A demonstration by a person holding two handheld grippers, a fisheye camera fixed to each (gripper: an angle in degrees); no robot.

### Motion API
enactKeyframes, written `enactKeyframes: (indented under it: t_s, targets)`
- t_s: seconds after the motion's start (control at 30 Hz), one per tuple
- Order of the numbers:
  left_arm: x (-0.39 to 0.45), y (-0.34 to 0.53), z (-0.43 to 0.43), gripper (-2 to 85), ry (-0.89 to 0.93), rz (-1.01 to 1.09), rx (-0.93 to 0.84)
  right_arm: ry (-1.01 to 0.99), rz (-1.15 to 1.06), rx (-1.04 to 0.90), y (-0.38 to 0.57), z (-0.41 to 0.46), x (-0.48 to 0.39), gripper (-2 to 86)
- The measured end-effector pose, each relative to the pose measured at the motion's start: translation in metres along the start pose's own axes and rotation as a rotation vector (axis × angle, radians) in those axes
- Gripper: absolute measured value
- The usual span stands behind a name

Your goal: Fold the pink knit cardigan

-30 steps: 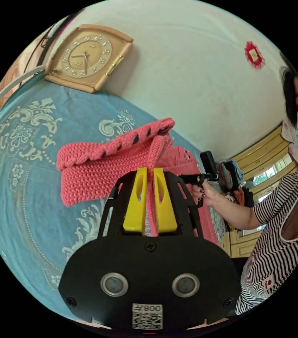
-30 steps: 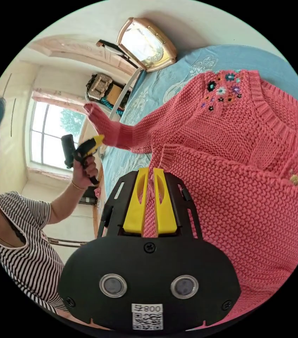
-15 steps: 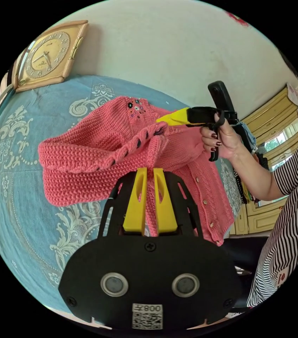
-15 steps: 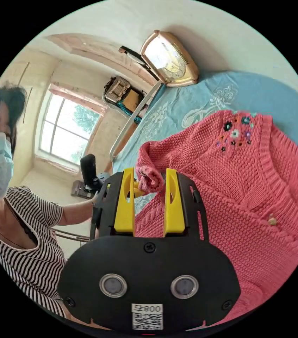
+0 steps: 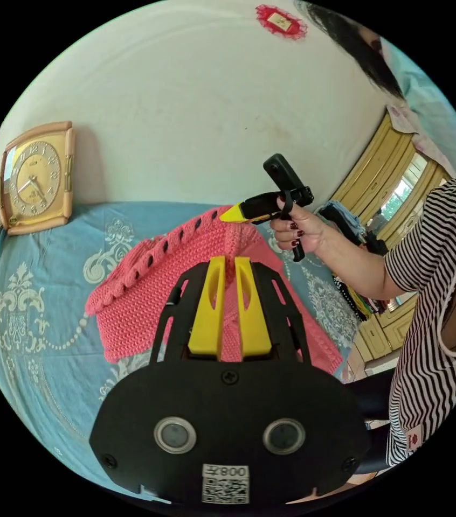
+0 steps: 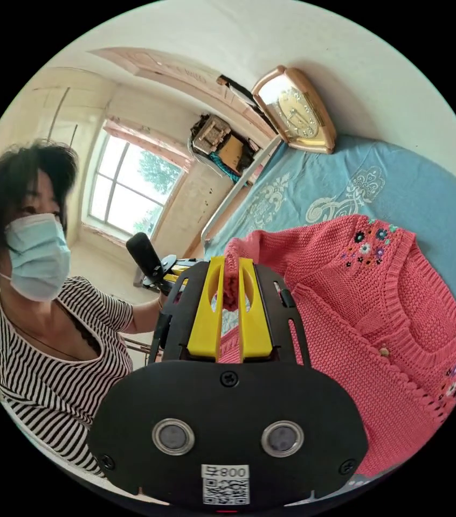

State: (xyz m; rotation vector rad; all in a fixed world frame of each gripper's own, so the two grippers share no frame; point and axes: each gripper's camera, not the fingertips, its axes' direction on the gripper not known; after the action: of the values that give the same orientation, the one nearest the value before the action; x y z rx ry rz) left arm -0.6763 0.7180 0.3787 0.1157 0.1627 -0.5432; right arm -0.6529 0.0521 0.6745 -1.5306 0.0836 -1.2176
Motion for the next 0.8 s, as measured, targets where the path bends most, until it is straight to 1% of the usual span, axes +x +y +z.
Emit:
enactKeyframes:
  t_s: [0.07, 0.1, 0.17, 0.23, 0.37, 0.53, 0.67, 0.8]
  targets:
    - [0.034, -0.028, 0.027, 2.9, 0.098, 0.058, -0.017, -0.01, 0.041, 0.088, 0.037, -0.058, -0.003, 3.4]
    - [0.043, -0.033, 0.037, 2.8, 0.119, 0.074, -0.027, -0.006, 0.058, 0.106, 0.049, -0.071, -0.003, 3.4]
    - [0.075, -0.042, 0.082, 2.8, 0.203, 0.11, -0.096, 0.046, 0.163, 0.138, 0.104, -0.114, 0.005, 3.4]
    - [0.095, -0.04, 0.12, 2.7, 0.257, 0.112, -0.163, 0.081, 0.269, 0.149, 0.151, -0.135, 0.02, 3.4]
    - [0.125, -0.029, 0.184, 2.6, 0.318, 0.065, -0.281, 0.065, 0.501, 0.184, 0.252, -0.151, 0.07, 3.3]
    - [0.146, -0.041, 0.209, 2.7, 0.296, 0.052, -0.278, 0.038, 0.489, 0.23, 0.292, -0.163, 0.092, 3.3]
    - [0.168, -0.059, 0.232, 2.7, 0.261, 0.098, -0.282, 0.111, 0.445, 0.214, 0.31, -0.179, 0.094, 3.3]
    - [0.188, -0.07, 0.254, 2.8, 0.241, 0.118, -0.277, 0.109, 0.455, 0.261, 0.335, -0.197, 0.104, 3.3]
